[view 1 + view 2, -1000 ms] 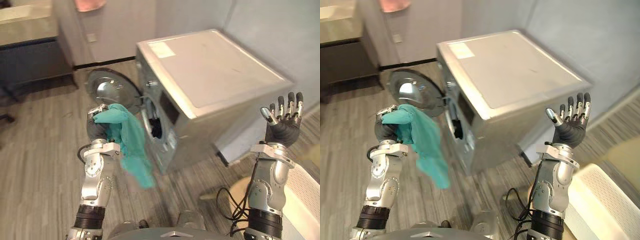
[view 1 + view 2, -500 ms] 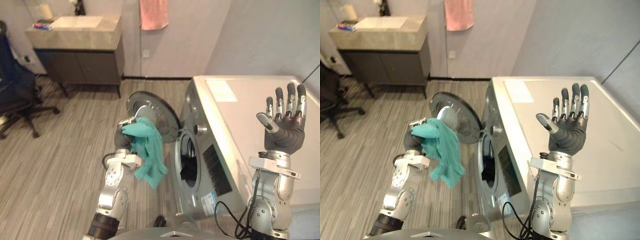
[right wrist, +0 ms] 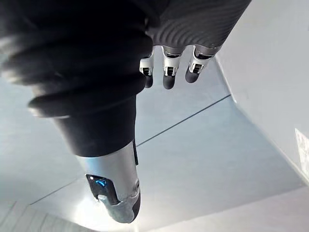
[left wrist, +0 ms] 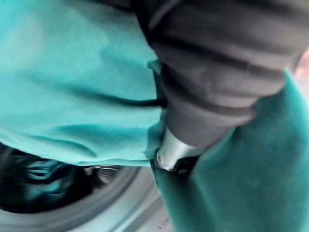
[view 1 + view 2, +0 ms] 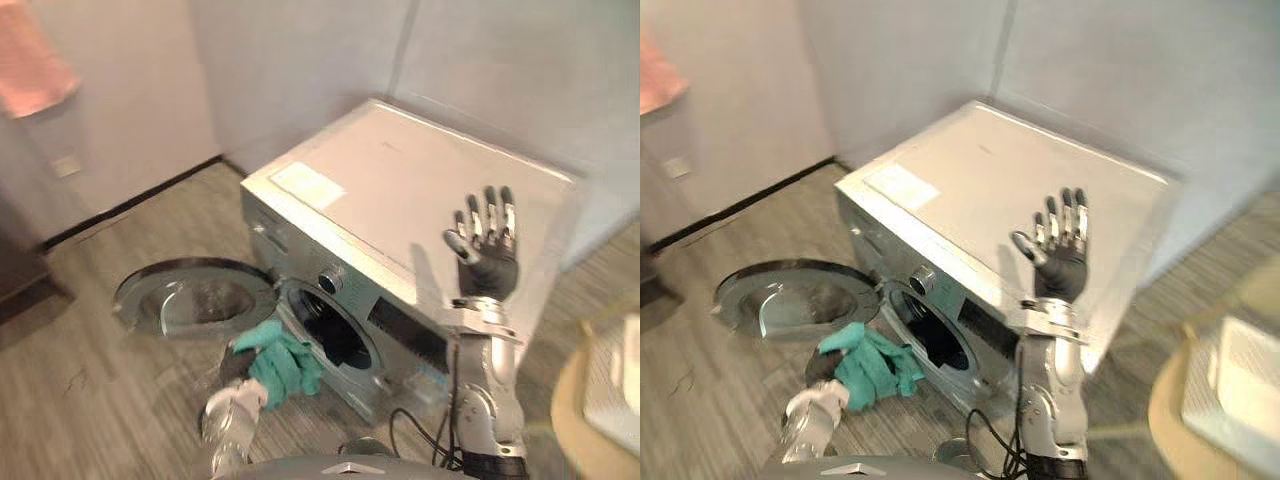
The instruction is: Pick up the laundry basket with both hands and put the clothes into the washing machine.
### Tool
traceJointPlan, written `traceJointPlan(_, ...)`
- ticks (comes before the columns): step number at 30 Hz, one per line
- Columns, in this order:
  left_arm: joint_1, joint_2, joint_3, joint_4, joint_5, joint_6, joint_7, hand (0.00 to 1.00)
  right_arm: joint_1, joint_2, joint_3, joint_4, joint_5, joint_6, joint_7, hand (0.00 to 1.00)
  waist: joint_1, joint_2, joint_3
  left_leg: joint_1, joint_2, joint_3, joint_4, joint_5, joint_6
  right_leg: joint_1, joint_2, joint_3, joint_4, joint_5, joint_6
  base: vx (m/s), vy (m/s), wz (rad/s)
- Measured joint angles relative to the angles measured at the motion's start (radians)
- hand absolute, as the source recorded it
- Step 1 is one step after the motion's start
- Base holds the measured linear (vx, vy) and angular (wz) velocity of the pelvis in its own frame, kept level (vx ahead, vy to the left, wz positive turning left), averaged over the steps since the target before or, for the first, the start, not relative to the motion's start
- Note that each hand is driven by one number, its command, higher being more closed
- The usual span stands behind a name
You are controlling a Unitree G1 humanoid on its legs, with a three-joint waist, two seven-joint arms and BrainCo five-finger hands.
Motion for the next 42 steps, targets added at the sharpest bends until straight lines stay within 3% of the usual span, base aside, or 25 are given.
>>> traceJointPlan(1, -0.03, 0.007, 0.012, 0.04, -0.003, -0.001, -0.002, 1.0, -0.001, 0.015, 0.041, -0.029, -0.047, -0.009, -0.003, 0.0, -0.023, -0.028, 0.023, -0.058, -0.039, 0.084, 0.083, -0.031, -0.053, -0.056, -0.051, 0.081, -0.022, 0.002, 0.007, -0.22, 0.816, -2.21)
traceJointPlan(2, -0.049, 0.018, 0.034, 0.044, -0.01, -0.005, -0.002, 1.0, -0.007, 0.017, 0.066, -0.034, -0.097, -0.004, -0.015, 0.0, -0.034, -0.071, 0.051, -0.098, -0.071, 0.191, 0.123, -0.063, -0.033, -0.113, -0.111, 0.173, -0.101, 0.041, -0.055, -0.23, 0.615, -1.8)
traceJointPlan(3, -0.059, 0.027, 0.042, 0.045, -0.011, -0.011, -0.001, 1.0, -0.009, 0.017, 0.072, -0.034, -0.133, 0.001, -0.021, 0.0, -0.039, -0.091, 0.054, -0.12, -0.078, 0.247, 0.13, -0.067, -0.015, -0.143, -0.134, 0.2, -0.157, 0.097, -0.099, -0.23, 0.507, -1.97)
traceJointPlan(4, -0.089, 0.049, 0.049, 0.061, -0.013, -0.023, 0.005, 1.0, -0.018, 0.016, 0.071, -0.034, -0.215, 0.016, -0.039, 0.0, -0.04, -0.101, 0.057, -0.167, -0.061, 0.329, 0.134, -0.061, 0.034, -0.211, -0.133, 0.153, -0.231, 0.237, -0.044, -0.17, 0.384, -1.99)
traceJointPlan(5, -0.132, 0.059, 0.06, 0.078, -0.019, -0.026, 0.008, 1.0, -0.029, 0.017, 0.06, -0.033, -0.294, 0.023, -0.062, 0.0, -0.034, -0.101, 0.061, -0.194, -0.045, 0.416, 0.118, -0.048, 0.066, -0.272, -0.122, -0.038, -0.239, 0.279, -0.052, -0.12, 0.327, -2.01)
traceJointPlan(6, -0.153, 0.062, 0.065, 0.08, -0.02, -0.026, 0.013, 1.0, -0.039, 0.017, 0.055, -0.033, -0.341, 0.03, -0.078, 0.0, -0.028, -0.099, 0.069, -0.195, -0.036, 0.462, 0.109, -0.038, 0.069, -0.288, -0.126, -0.169, -0.228, 0.288, -0.075, -0.04, 0.259, -2.05)
traceJointPlan(8, -0.244, 0.064, 0.134, 0.079, -0.039, -0.031, 0.038, 1.0, -0.092, 0.014, -0.008, 0.017, -0.511, 0.056, -0.128, 0.0, -0.008, -0.092, 0.123, -0.129, -0.025, 0.65, 0.05, -0.027, 0.098, -0.253, -0.151, -0.693, -0.126, 0.265, -0.148, -0.02, 0.296, -2.24)
traceJointPlan(11, -0.299, 0.065, 0.202, 0.07, -0.062, -0.044, 0.053, 1.0, -0.063, 0.013, -0.098, 0.036, -0.624, 0.087, -0.156, 0.0, -0.009, -0.084, 0.144, -0.071, -0.035, 0.769, -0.004, -0.019, 0.106, -0.198, -0.139, -0.882, -0.15, 0.23, -0.173, -0.04, 0.164, -1.26)
traceJointPlan(12, -0.315, 0.066, 0.213, 0.068, -0.078, -0.052, 0.054, 1.0, -0.021, 0.011, -0.154, 0.037, -0.659, 0.1, -0.171, 0.0, -0.02, -0.084, 0.15, -0.055, -0.039, 0.788, -0.007, -0.02, 0.105, -0.17, -0.124, -0.869, -0.215, 0.249, -0.151, -0.01, 0.074, -0.76)
traceJointPlan(15, -0.335, 0.061, 0.219, 0.072, -0.082, -0.054, 0.054, 1.0, 0.112, 0.013, -0.225, 0.045, -0.661, 0.119, -0.202, 0.0, -0.042, -0.095, 0.156, -0.05, -0.028, 0.792, -0.016, -0.016, 0.098, -0.15, -0.098, -0.859, -0.276, 0.279, -0.157, 0.02, -0.009, -0.26)
traceJointPlan(17, -0.358, 0.052, 0.218, 0.104, -0.099, -0.055, 0.057, 1.0, 0.185, 0.018, -0.206, 0.095, -0.659, 0.127, -0.217, 0.0, -0.053, -0.105, 0.169, -0.052, -0.011, 0.793, -0.002, -0.013, 0.094, -0.151, -0.085, -0.857, -0.277, 0.277, -0.162, 0.05, -0.037, -0.15)
traceJointPlan(20, -0.459, 0.029, 0.217, 0.182, -0.137, -0.067, 0.087, 1.0, 0.258, 0.047, -0.064, 0.22, -0.624, 0.13, -0.208, 0.0, -0.044, -0.121, 0.252, -0.054, 0.05, 0.775, 0.091, -0.017, 0.101, -0.149, -0.065, -0.849, -0.221, 0.248, -0.187, 0.03, -0.054, -0.2)
traceJointPlan(22, -0.541, 0.009, 0.215, 0.216, -0.166, -0.095, 0.123, 1.0, 0.275, 0.068, 0.069, 0.304, -0.568, 0.138, -0.184, 0.0, -0.042, -0.126, 0.323, -0.108, 0.089, 0.67, 0.197, -0.019, 0.106, -0.158, -0.063, -0.857, -0.145, 0.206, -0.199, -0.06, -0.072, 0.04)
traceJointPlan(24, -0.662, -0.018, 0.219, 0.298, -0.184, -0.133, 0.161, 1.0, 0.277, 0.079, 0.166, 0.397, -0.556, 0.14, -0.169, 0.0, -0.042, -0.136, 0.368, -0.19, 0.093, 0.545, 0.279, 0.007, 0.136, -0.169, -0.08, -0.879, -0.097, 0.172, -0.202, -0.08, -0.022, 0.48)
traceJointPlan(25, -0.746, -0.031, 0.231, 0.353, -0.196, -0.153, 0.186, 1.0, 0.256, 0.083, 0.221, 0.47, -0.522, 0.141, -0.165, 0.0, -0.039, -0.161, 0.383, -0.243, 0.075, 0.497, 0.286, -0.009, 0.131, -0.207, -0.113, -0.885, -0.055, 0.142, -0.212, -0.12, 0.024, 0.44)
traceJointPlan(26, -0.823, -0.056, 0.242, 0.416, -0.201, -0.176, 0.22, 1.0, 0.219, 0.081, 0.263, 0.545, -0.471, 0.135, -0.166, 0.0, -0.04, -0.168, 0.387, -0.259, 0.047, 0.489, 0.163, 0.04, 0.129, -0.273, -0.139, -0.881, 0.019, 0.124, -0.196, -0.12, 0.035, 0.23)
traceJointPlan(27, -0.856, -0.062, 0.253, 0.442, -0.208, -0.185, 0.231, 1.0, 0.19, 0.079, 0.277, 0.589, -0.451, 0.13, -0.166, 0.0, -0.038, -0.172, 0.39, -0.259, 0.034, 0.484, 0.129, 0.026, 0.07, -0.309, -0.148, -0.871, 0.065, 0.112, -0.187, -0.09, 0.059, 0.12)
traceJointPlan(28, -0.937, -0.069, 0.297, 0.476, -0.234, -0.19, 0.253, 1.0, 0.11, 0.1, 0.314, 0.674, -0.421, 0.132, -0.167, 0.0, -0.051, -0.201, 0.415, -0.285, 0.0, 0.496, 0.125, 0.037, 0.08, -0.371, -0.19, -0.853, 0.126, 0.103, -0.178, -0.07, 0.1, 0.09)
traceJointPlan(30, -1.021, -0.078, 0.342, 0.471, -0.296, -0.221, 0.286, 1.0, 0.028, 0.104, 0.383, 0.671, -0.412, 0.13, -0.172, 0.0, -0.055, -0.185, 0.451, -0.377, 0.015, 0.491, 0.221, 0.017, 0.102, -0.452, -0.212, -0.845, 0.192, 0.099, -0.182, -0.09, 0.121, 0.03)
traceJointPlan(32, -1.112, -0.076, 0.407, 0.438, -0.335, -0.257, 0.318, 1.0, -0.047, 0.124, 0.45, 0.618, -0.407, 0.124, -0.169, 0.0, -0.05, -0.161, 0.468, -0.513, 0.059, 0.482, 0.345, -0.047, 0.116, -0.588, -0.222, -0.825, 0.293, 0.075, -0.183, -0.13, 0.112, -0.22)
traceJointPlan(34, -1.158, -0.073, 0.442, 0.38, -0.342, -0.266, 0.333, 1.0, -0.073, 0.122, 0.474, 0.575, -0.405, 0.12, -0.164, 0.0, -0.047, -0.159, 0.469, -0.602, 0.073, 0.481, 0.416, -0.074, 0.132, -0.688, -0.232, -0.804, 0.363, 0.062, -0.183, -0.1, 0.048, -0.14)
traceJointPlan(37, -1.23, -0.07, 0.516, 0.307, -0.342, -0.29, 0.357, 1.0, -0.093, 0.123, 0.443, 0.539, -0.402, 0.112, -0.164, 0.0, -0.045, -0.156, 0.471, -0.719, 0.099, 0.461, 0.513, -0.106, 0.147, -0.802, -0.24, -0.788, 0.444, 0.049, -0.182, -0.1, 0.047, -0.1)
traceJointPlan(42, -1.351, -0.014, 0.553, 0.214, -0.348, -0.299, 0.358, 1.0, -0.091, 0.124, 0.358, 0.489, -0.334, 0.055, -0.146, 0.0, -0.047, -0.155, 0.471, -0.875, 0.108, 0.438, 0.578, -0.115, 0.157, -0.946, -0.261, -0.785, 0.508, 0.046, -0.182, -0.1, 0.018, 0.06)
